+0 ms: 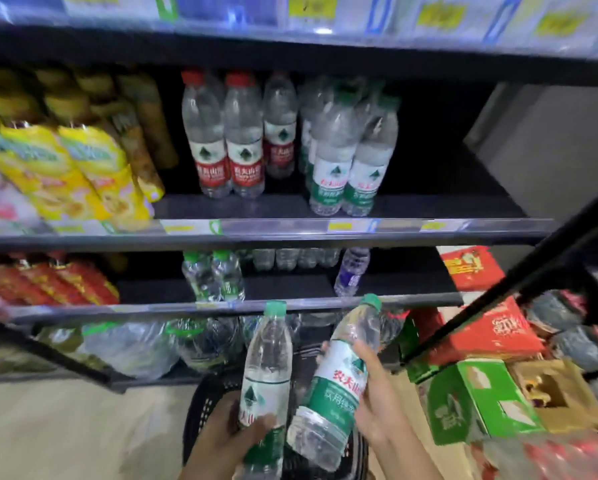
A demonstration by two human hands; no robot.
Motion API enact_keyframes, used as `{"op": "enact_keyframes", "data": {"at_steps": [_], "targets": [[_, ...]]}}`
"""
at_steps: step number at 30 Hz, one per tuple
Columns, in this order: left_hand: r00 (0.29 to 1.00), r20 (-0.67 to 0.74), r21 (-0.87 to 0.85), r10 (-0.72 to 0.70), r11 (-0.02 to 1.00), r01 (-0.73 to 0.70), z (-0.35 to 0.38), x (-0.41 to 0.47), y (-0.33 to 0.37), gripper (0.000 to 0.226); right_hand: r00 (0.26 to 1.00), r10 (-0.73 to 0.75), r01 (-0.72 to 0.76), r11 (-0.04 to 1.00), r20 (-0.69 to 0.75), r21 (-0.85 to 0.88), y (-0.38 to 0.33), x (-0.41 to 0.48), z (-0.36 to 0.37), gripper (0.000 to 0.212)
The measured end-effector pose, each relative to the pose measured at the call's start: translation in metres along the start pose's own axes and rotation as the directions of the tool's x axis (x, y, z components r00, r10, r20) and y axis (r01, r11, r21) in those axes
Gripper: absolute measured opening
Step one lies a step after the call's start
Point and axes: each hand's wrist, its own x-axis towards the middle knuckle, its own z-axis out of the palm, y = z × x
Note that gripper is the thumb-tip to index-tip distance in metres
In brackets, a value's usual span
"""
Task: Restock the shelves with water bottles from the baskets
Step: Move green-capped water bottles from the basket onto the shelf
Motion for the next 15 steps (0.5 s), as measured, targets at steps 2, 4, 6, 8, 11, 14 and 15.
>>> {"op": "enact_keyframes", "data": {"at_steps": [2, 4, 6, 8, 11, 14, 15], "targets": [[0.999, 0.027, 0.036, 0.035, 0.999, -0.036, 0.004, -0.002, 0.014, 0.093, 0.996, -0.089, 0.088, 0.995, -0.009, -0.038, -0.017, -0.011, 0.002, 0.085], [0.997, 0.049, 0.040, 0.063, 0.997, -0.065, 0.011, -0.003, 0.030, 0.098, 0.986, -0.164, 0.162, 0.983, -0.023, -0.082, -0.034, -0.023, 0.002, 0.086], [0.992, 0.065, 0.044, 0.106, 0.993, -0.109, 0.024, -0.001, 0.046, 0.099, 0.963, -0.267, 0.262, 0.959, -0.034, -0.107, -0.052, -0.031, -0.002, 0.073], [0.986, 0.081, 0.036, 0.147, 0.988, -0.150, 0.043, 0.002, 0.063, 0.073, 0.929, -0.369, 0.360, 0.917, -0.022, -0.172, -0.073, -0.039, -0.005, 0.059], [0.976, 0.019, 0.041, 0.216, 0.975, -0.216, 0.076, 0.012, 0.086, 0.030, 0.880, -0.475, 0.450, 0.837, -0.003, -0.311, -0.112, -0.044, -0.011, 0.039], [0.969, -0.038, 0.006, 0.244, 0.970, -0.244, 0.111, 0.025, 0.102, 0.026, 0.841, -0.537, 0.490, 0.713, 0.057, -0.502, -0.159, -0.044, -0.018, 0.029], [0.968, -0.052, -0.012, 0.247, 0.969, -0.248, 0.123, 0.029, 0.107, 0.026, 0.834, -0.544, 0.500, 0.671, 0.094, -0.547, -0.177, -0.043, -0.020, 0.026]]}}
